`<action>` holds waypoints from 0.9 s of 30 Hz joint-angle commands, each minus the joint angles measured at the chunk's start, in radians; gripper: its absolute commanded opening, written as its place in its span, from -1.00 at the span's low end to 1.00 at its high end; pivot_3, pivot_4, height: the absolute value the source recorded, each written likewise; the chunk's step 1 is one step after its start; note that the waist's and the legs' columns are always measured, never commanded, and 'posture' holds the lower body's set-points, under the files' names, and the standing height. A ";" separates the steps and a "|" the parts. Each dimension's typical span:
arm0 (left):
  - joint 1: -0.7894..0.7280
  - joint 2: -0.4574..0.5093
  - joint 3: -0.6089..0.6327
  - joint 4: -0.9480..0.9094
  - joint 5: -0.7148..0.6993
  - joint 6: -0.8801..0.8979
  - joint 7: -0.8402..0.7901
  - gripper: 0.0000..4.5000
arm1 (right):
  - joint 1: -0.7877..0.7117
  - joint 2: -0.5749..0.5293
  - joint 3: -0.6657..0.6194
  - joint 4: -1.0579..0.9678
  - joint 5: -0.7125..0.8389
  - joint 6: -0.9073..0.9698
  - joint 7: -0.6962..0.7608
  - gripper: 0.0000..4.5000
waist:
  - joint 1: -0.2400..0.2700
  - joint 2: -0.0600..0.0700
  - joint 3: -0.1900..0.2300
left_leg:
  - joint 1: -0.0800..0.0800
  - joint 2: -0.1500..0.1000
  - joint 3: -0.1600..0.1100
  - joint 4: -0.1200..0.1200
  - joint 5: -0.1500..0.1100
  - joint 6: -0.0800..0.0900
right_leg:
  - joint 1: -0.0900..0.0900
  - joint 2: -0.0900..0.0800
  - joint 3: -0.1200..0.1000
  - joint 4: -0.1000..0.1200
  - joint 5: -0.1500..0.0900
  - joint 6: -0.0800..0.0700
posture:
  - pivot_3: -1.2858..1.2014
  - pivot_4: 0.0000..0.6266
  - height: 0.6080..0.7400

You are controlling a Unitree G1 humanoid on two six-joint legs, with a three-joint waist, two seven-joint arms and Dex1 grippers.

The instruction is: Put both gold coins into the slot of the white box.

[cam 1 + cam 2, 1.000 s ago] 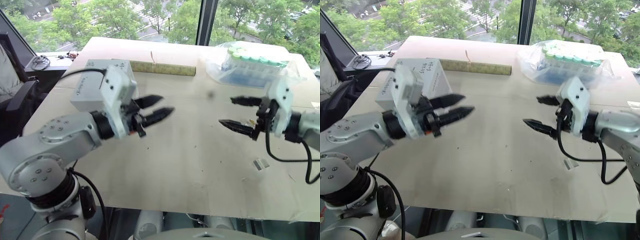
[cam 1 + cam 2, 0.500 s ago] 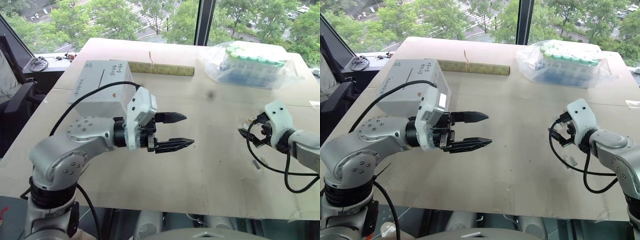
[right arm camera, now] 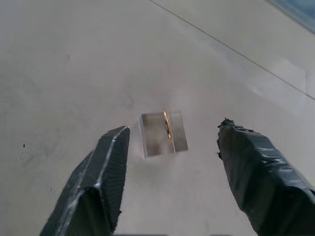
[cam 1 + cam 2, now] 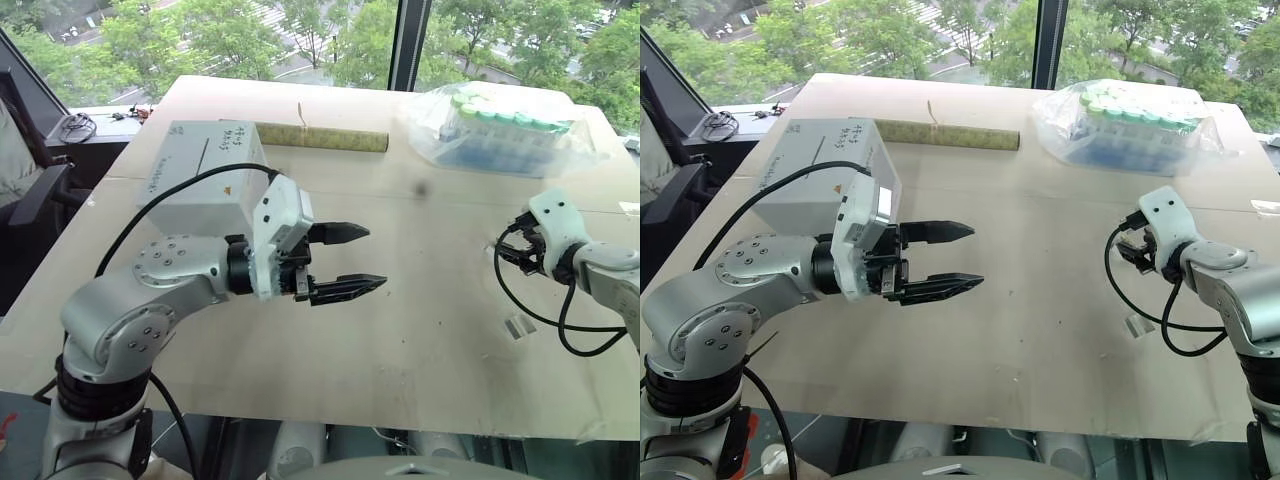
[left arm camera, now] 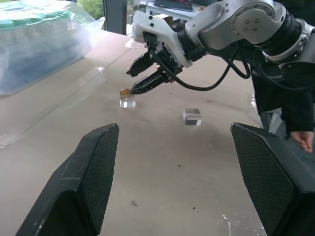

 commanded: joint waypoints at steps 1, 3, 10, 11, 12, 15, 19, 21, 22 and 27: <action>0.007 0.014 0.010 -0.039 0.002 -0.033 0.011 0.64 | -0.030 -0.009 0.011 0.016 -0.036 -0.033 0.027 -0.35 | 0.001 0.000 0.000 | 0.000 0.000 0.000 0.000 0.000 0.000 | 0.000 0.000 0.000 0.000 0.000 0.000 | 0.03 -0.52 1.00; 0.010 0.016 0.009 -0.040 0.001 -0.036 0.014 0.64 | -0.036 -0.006 0.025 0.033 -0.055 -0.045 0.035 -0.56 | 0.002 0.000 0.000 | 0.000 0.000 0.000 0.000 0.000 0.000 | 0.000 0.000 0.000 0.000 0.000 0.000 | 0.03 -0.52 1.00; 0.020 0.028 0.013 -0.040 -0.003 -0.049 0.019 0.64 | -0.048 0.003 0.042 0.064 -0.097 -0.061 0.063 -0.56 | 0.001 0.000 0.000 | 0.000 0.000 0.000 0.000 0.000 0.000 | 0.000 0.000 0.000 0.000 0.000 0.000 | 0.03 -0.52 1.00; 0.021 0.029 0.012 -0.041 -0.005 -0.051 0.020 0.64 | -0.048 0.005 0.041 0.065 -0.101 -0.062 0.066 -0.56 | 0.001 0.000 0.000 | 0.000 0.000 0.000 0.000 0.000 0.000 | 0.000 0.000 0.000 0.000 0.000 0.000 | 0.03 -0.52 1.00; 0.022 0.030 0.012 -0.042 -0.005 -0.052 0.021 0.64 | -0.050 0.009 0.041 0.065 -0.104 -0.062 0.068 -0.56 | 0.001 0.000 0.000 | 0.000 0.000 0.000 0.000 0.000 0.000 | 0.000 0.000 0.000 0.000 0.000 0.000 | 0.03 -0.52 1.00; 0.025 0.032 0.012 -0.042 -0.005 -0.057 0.021 0.64 | -0.054 0.019 0.042 0.069 -0.113 -0.060 0.074 -0.56 | 0.001 0.000 0.000 | 0.000 0.000 0.000 0.000 0.000 0.000 | 0.000 0.000 0.000 0.000 0.000 0.000 | 0.03 -0.52 1.00; 0.033 0.034 0.011 -0.047 -0.004 -0.064 0.023 0.64 | -0.048 0.027 0.045 0.077 -0.128 -0.066 0.081 -0.56 | 0.001 0.000 0.000 | 0.000 0.000 0.000 0.000 0.000 0.000 | 0.000 0.000 0.000 0.000 0.000 0.000 | 0.03 -0.52 1.00; 0.040 0.036 0.010 -0.050 -0.002 -0.069 0.023 0.64 | -0.048 0.032 0.046 0.083 -0.136 -0.069 0.084 -0.56 | 0.001 0.000 0.000 | 0.000 0.000 0.000 0.000 0.000 0.000 | 0.000 0.000 0.000 0.000 0.000 0.000 | 0.03 -0.52 1.00; 0.045 0.040 0.010 -0.052 0.001 -0.074 0.020 0.64 | -0.051 0.036 0.047 0.089 -0.140 -0.071 0.085 -0.56 | 0.001 0.000 0.000 | 0.000 0.000 0.000 0.000 0.000 0.000 | 0.000 0.000 0.000 0.000 0.000 0.000 | 0.03 -0.52 1.00; 0.058 0.053 0.013 -0.052 0.003 -0.089 0.016 0.64 | -0.061 0.044 0.051 0.107 -0.159 -0.077 0.094 -0.56 | 0.001 0.000 0.000 | 0.000 0.000 0.000 0.000 0.000 0.000 | 0.000 0.000 0.000 0.000 0.000 0.000 | 0.03 -0.52 1.00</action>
